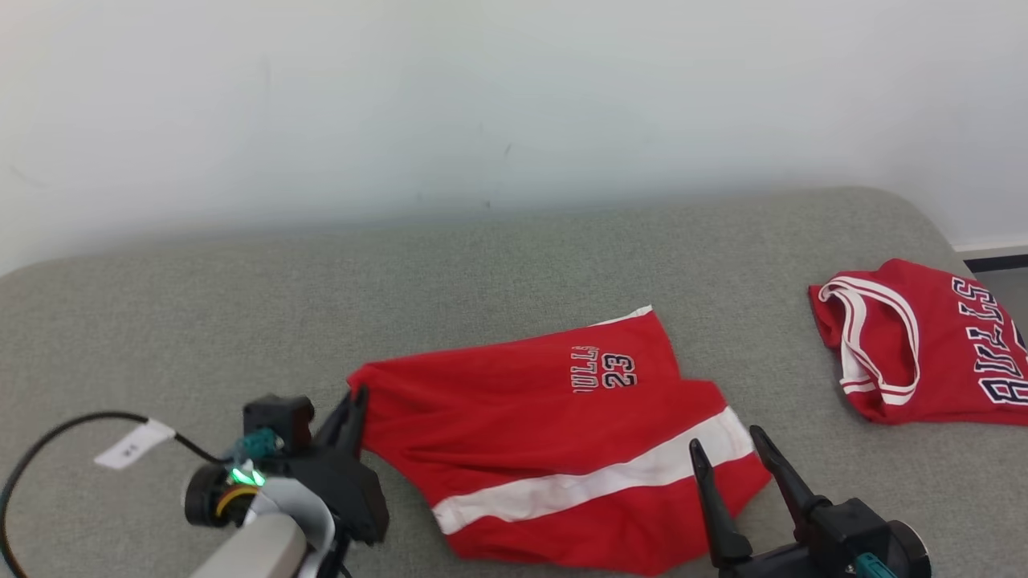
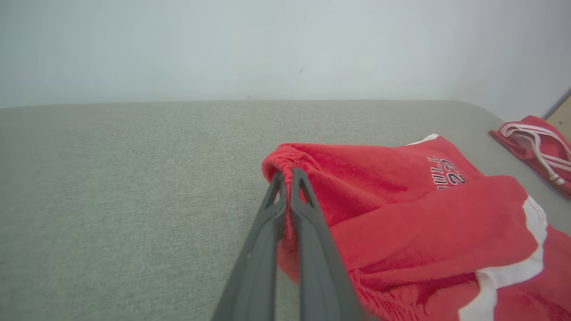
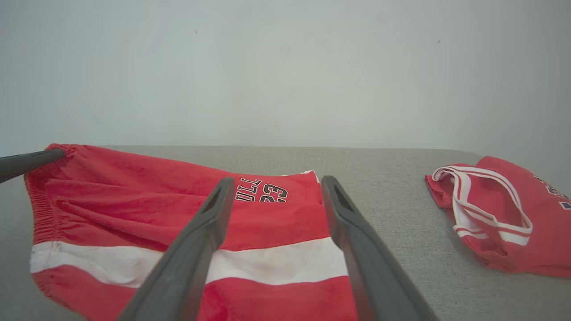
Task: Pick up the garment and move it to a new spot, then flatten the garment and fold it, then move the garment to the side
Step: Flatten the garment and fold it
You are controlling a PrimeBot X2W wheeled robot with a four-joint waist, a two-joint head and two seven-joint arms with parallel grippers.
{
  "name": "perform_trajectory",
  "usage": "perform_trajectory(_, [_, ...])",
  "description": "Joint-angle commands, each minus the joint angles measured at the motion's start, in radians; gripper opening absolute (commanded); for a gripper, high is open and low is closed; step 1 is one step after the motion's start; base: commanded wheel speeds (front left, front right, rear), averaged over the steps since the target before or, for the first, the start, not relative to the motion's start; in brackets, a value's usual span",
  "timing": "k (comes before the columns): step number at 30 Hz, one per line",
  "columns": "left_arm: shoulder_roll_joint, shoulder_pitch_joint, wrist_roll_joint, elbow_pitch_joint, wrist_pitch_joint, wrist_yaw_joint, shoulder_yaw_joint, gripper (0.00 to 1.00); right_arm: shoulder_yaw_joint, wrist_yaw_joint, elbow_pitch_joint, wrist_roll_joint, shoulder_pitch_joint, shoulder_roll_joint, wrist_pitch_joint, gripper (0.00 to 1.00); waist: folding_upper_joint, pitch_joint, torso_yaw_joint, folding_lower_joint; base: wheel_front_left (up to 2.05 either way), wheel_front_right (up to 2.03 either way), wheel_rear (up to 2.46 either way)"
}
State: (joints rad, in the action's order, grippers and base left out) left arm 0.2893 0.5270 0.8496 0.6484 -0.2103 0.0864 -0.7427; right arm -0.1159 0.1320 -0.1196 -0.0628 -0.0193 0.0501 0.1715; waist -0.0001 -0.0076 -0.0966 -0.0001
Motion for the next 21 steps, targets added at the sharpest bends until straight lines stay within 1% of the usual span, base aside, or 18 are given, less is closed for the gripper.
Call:
perform_trajectory(1, [-0.001,0.030,-0.014,0.024,-0.008,-0.007,0.000,0.00,-0.005,-0.002,-0.003,-0.003,0.010,0.000,-0.002,1.00,0.0001,-0.007,0.006,0.0001,0.00,0.00,0.00])
perform_trajectory(5, [-0.009,0.096,-0.022,0.134,-0.018,-0.032,0.007,0.00,-0.016,-0.002,-0.007,0.003,0.015,0.000,-0.002,1.00,0.0001,-0.009,-0.020,0.0001,0.00,0.00,0.00])
perform_trajectory(6, [-0.013,0.111,-0.021,0.160,-0.018,-0.035,0.008,0.36,-0.016,-0.002,-0.008,0.005,0.013,0.000,-0.003,1.00,0.0001,-0.009,-0.026,0.0001,0.00,0.00,0.00])
perform_trajectory(7, [-0.015,0.121,-0.022,0.189,-0.003,-0.039,0.004,1.00,-0.017,-0.002,-0.008,0.006,0.012,0.000,-0.003,1.00,0.0001,-0.010,-0.033,0.0001,0.00,0.00,0.00])
perform_trajectory(9, [-0.017,0.138,-0.022,0.230,0.000,-0.050,0.000,1.00,-0.012,-0.002,-0.006,0.006,0.008,0.000,-0.004,1.00,0.0001,-0.012,-0.045,0.0001,0.00,0.00,0.00])
perform_trajectory(11, [-0.018,0.127,0.004,0.268,0.013,-0.060,0.013,1.00,-0.005,-0.002,-0.005,0.008,0.003,0.001,-0.005,1.00,0.0001,-0.015,-0.054,0.0001,0.00,0.00,0.00])
perform_trajectory(13, [-0.023,0.094,0.060,0.298,0.034,-0.064,0.049,1.00,0.001,-0.002,-0.004,0.010,-0.003,0.000,-0.007,1.00,0.0001,-0.021,-0.059,0.0001,0.00,0.00,0.00])
perform_trajectory(14, [-0.020,0.078,0.071,0.303,0.040,-0.068,0.059,1.00,0.009,-0.002,-0.002,0.012,-0.006,0.000,-0.008,1.00,0.0001,-0.024,-0.061,0.0001,0.00,0.00,0.00])
perform_trajectory(16, [-0.013,0.047,0.108,0.299,0.035,-0.065,0.086,1.00,0.026,-0.002,0.004,0.018,-0.017,0.000,-0.009,1.00,0.0001,-0.031,-0.060,0.0001,0.00,0.00,0.00])
perform_trajectory(19, [-0.006,-0.033,0.144,0.248,0.017,-0.088,0.112,1.00,0.052,-0.002,0.022,0.031,-0.029,0.000,-0.019,1.00,0.0001,-0.041,-0.051,0.0001,0.00,0.00,0.00])
perform_trajectory(21, [-0.012,-0.099,0.192,0.193,0.031,-0.103,0.128,1.00,0.073,-0.002,0.035,0.041,-0.034,0.001,-0.028,1.00,0.0001,-0.047,-0.039,0.0001,0.00,0.00,0.00])
